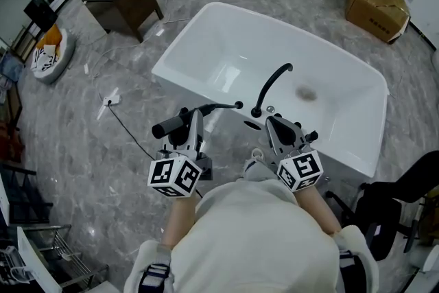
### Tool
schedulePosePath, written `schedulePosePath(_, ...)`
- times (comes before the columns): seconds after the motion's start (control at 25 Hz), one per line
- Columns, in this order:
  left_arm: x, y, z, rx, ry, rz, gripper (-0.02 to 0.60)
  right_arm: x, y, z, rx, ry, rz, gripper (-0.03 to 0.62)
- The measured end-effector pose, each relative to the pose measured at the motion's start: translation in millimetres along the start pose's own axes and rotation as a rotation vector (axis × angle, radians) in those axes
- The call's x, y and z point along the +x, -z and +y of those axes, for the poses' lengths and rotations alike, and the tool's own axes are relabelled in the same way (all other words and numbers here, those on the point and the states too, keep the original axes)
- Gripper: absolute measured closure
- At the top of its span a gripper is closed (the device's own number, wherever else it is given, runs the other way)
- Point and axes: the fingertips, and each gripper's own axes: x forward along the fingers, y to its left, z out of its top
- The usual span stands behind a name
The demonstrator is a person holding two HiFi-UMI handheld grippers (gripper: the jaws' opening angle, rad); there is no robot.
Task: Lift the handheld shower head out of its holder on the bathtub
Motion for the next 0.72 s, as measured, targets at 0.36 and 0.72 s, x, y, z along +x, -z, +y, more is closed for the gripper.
schedulePosePath(0.36,-8,-31,-9,0.005,0.036,-0.083,0.44,-4,-1,-5,0.0,0.015,-0.011,0.574)
schedulePosePath(0.72,-7,-27,-11,-0.007,0.038,-0.078,0.44,-4,-2,-12,-0.001,0.018,-0.007,0.574)
